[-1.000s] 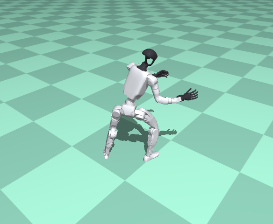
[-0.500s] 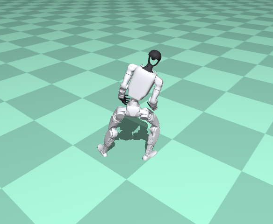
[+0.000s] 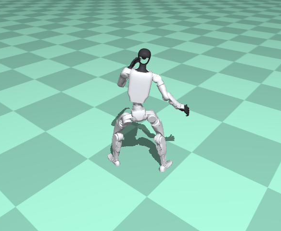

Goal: Kungfu

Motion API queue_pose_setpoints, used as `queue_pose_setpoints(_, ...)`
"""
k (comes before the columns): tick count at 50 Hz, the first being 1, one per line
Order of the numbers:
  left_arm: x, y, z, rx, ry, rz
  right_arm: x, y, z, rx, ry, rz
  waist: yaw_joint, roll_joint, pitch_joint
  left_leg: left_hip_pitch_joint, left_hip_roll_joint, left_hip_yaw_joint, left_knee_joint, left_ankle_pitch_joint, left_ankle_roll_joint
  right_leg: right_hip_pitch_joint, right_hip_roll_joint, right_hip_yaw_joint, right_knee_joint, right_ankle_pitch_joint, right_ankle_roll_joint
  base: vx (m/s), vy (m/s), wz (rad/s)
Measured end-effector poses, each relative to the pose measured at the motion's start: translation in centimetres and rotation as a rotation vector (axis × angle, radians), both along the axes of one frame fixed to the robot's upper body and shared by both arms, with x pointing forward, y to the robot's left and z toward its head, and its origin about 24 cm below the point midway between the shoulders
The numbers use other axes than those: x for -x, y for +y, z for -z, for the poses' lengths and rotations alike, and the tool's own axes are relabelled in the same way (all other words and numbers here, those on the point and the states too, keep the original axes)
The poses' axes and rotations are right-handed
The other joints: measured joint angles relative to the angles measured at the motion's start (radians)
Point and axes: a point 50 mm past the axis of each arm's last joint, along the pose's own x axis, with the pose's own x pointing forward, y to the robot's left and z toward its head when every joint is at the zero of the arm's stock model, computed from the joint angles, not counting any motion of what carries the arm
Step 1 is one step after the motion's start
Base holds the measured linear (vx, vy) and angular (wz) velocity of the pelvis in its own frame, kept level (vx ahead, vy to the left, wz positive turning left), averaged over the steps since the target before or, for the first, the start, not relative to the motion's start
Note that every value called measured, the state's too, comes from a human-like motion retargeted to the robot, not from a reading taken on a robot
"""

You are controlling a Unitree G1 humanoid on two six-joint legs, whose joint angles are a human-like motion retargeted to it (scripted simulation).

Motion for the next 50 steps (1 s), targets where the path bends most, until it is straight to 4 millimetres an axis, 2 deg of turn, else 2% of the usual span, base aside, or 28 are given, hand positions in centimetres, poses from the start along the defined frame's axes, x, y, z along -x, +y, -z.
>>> queue_pose_setpoints(3, 0.8, 1.4, -3.9, -0.044, -0.156, -0.067, 3.0, 0.2, 1.8, -0.026, 0.102, 0.127, 0.038, -0.031, -0.025, -0.013, -0.085, -0.068, 0.058, -0.053, -0.011, 0.073, -0.018, 0.023, -0.101, 0.093, 0.027, 0.49, 0.79, 0.64)
queue_pose_setpoints(5, 1.5, 2.8, -6.4, -0.073, -0.256, -0.146, 3.5, 2.0, 4.1, -0.080, 0.105, 0.193, 0.047, -0.035, -0.030, -0.039, -0.132, -0.103, 0.098, -0.085, 0.002, 0.137, -0.014, 0.008, -0.167, 0.145, 0.038, 0.40, 0.71, 1.15)
queue_pose_setpoints(6, 1.8, 3.8, -7.4, -0.076, -0.299, -0.197, 3.4, 3.5, 5.8, -0.138, 0.100, 0.219, 0.052, -0.032, -0.034, -0.049, -0.137, -0.093, 0.117, -0.103, 0.016, 0.170, -0.005, -0.019, -0.204, 0.168, 0.038, 0.32, 0.56, 1.31)
queue_pose_setpoints(8, 2.4, 6.0, -9.1, -0.069, -0.365, -0.299, 2.8, 7.6, 9.4, -0.310, 0.099, 0.257, 0.081, -0.036, -0.049, -0.066, -0.150, -0.069, 0.156, -0.137, 0.040, 0.220, 0.007, -0.076, -0.268, 0.200, 0.029, 0.32, 0.57, 1.02)
queue_pose_setpoints(10, 3.1, 8.4, -10.2, -0.050, -0.392, -0.385, 1.1, 13.3, 13.1, -0.584, 0.122, 0.249, 0.142, -0.059, -0.073, -0.085, -0.177, -0.067, 0.193, -0.166, 0.056, 0.240, 0.007, -0.111, -0.319, 0.219, 0.020, 0.27, 0.47, 0.34)
queue_pose_setpoints(12, 4.3, 11.0, -11.1, -0.027, -0.428, -0.455, -2.3, 19.5, 15.3, -0.931, 0.146, 0.143, 0.209, -0.088, -0.080, -0.087, -0.183, -0.044, 0.218, -0.193, 0.063, 0.238, 0.000, -0.112, -0.354, 0.231, 0.032, 0.15, 0.38, -0.20)
queue_pose_setpoints(13, 4.8, 12.1, -11.3, -0.008, -0.442, -0.496, -4.4, 22.4, 15.5, -1.081, 0.132, 0.043, 0.235, -0.097, -0.078, -0.085, -0.185, -0.032, 0.227, -0.204, 0.069, 0.233, -0.002, -0.103, -0.365, 0.230, 0.037, 0.07, 0.32, -0.22)
queue_pose_setpoints(15, 5.7, 14.0, -11.5, 0.040, -0.461, -0.576, -9.1, 27.8, 14.7, -1.276, 0.062, -0.231, 0.285, -0.107, -0.072, -0.090, -0.196, -0.028, 0.243, -0.225, 0.080, 0.224, -0.003, -0.091, -0.383, 0.226, 0.033, 0.10, 0.35, -0.08)
queue_pose_setpoints(18, 7.3, 16.1, -11.3, 0.090, -0.501, -0.708, -14.7, 35.0, 11.3, -1.380, 0.020, -0.737, 0.312, -0.115, -0.062, -0.121, -0.204, -0.048, 0.275, -0.236, 0.092, 0.230, 0.004, -0.126, -0.401, 0.239, 0.010, 0.00, 0.11, 0.23)
queue_pose_setpoints(20, 7.9, 17.1, -10.5, 0.115, -0.505, -0.791, -17.4, 38.2, 8.8, -1.367, -0.008, -1.001, 0.315, -0.124, -0.059, -0.137, -0.214, -0.060, 0.293, -0.231, 0.099, 0.239, -0.001, -0.128, -0.396, 0.247, 0.019, 0.01, -0.01, 0.37)
queue_pose_setpoints(23, 8.6, 19.2, -8.5, 0.159, -0.458, -0.908, -20.5, 40.1, 5.7, -1.321, -0.084, -1.172, 0.299, -0.133, -0.059, -0.145, -0.220, -0.075, 0.304, -0.230, 0.101, 0.235, -0.007, -0.085, -0.366, 0.249, 0.039, 0.05, -0.07, 0.20)
queue_pose_setpoints(28, 10.1, 23.4, -3.3, 0.217, -0.280, -1.082, -25.2, 42.2, 0.1, -1.330, -0.318, -1.222, 0.260, -0.139, -0.051, -0.134, -0.228, -0.105, 0.290, -0.215, 0.088, 0.218, -0.013, -0.015, -0.319, 0.230, 0.072, -0.04, -0.11, -0.05)
queue_pose_setpoints(32, 13.0, 27.1, 1.6, 0.148, -0.105, -1.301, -28.6, 41.8, -6.4, -1.202, -0.557, -1.351, 0.245, -0.145, -0.044, -0.101, -0.215, -0.111, 0.252, -0.183, 0.068, 0.198, -0.016, 0.024, -0.285, 0.207, 0.108, -0.11, -0.19, -0.33)
queue_pose_setpoints(36, 18.3, 30.9, 7.6, 0.042, 0.164, -1.600, -30.2, 39.7, -13.7, -0.951, -0.762, -1.543, 0.237, -0.147, -0.049, -0.044, -0.181, -0.090, 0.184, -0.138, 0.037, 0.164, -0.018, 0.063, -0.236, 0.174, 0.132, -0.16, -0.28, -0.49)
queue_pose_setpoints(40, 26.5, 33.6, 14.6, 0.018, 0.542, -1.844, -29.8, 36.7, -21.5, -0.662, -1.029, -1.619, 0.209, -0.135, -0.054, 0.038, -0.139, -0.059, 0.079, -0.101, 0.001, 0.110, -0.012, 0.143, -0.155, 0.124, 0.155, -0.13, -0.31, -0.51)
queue_pose_setpoints(42, 31.2, 34.0, 18.1, 0.059, 0.774, -1.932, -28.9, 34.8, -24.9, -0.509, -1.174, -1.606, 0.189, -0.130, -0.063, 0.088, -0.118, -0.040, 0.009, -0.086, -0.022, 0.083, -0.006, 0.177, -0.112, 0.089, 0.168, -0.15, -0.45, -0.49)
queue_pose_setpoints(44, 35.8, 33.4, 21.4, 0.157, 1.001, -1.989, -27.7, 32.6, -27.9, -0.354, -1.327, -1.557, 0.168, -0.121, -0.071, 0.139, -0.092, -0.022, -0.062, -0.063, -0.049, 0.056, 0.008, 0.208, -0.065, 0.038, 0.170, -0.08, -0.42, -0.48)
queue_pose_setpoints(47, 41.9, 31.0, 25.4, 0.390, 1.279, -2.011, -25.1, 29.2, -31.7, -0.142, -1.554, -1.426, 0.136, -0.107, -0.080, 0.197, -0.053, 0.003, -0.159, -0.007, -0.083, 0.005, 0.026, 0.235, 0.018, -0.050, 0.157, -0.15, -0.57, -0.42)
queue_pose_setpoints(50, 46.3, 27.4, 28.4, 0.636, 1.520, -1.963, -22.4, 26.0, -34.6, 0.035, -1.770, -1.246, 0.090, -0.121, -0.088, 0.235, -0.072, 0.040, -0.268, 0.061, -0.083, -0.091, -0.014, 0.259, 0.142, -0.130, 0.160, -0.30, -0.65, -0.20)
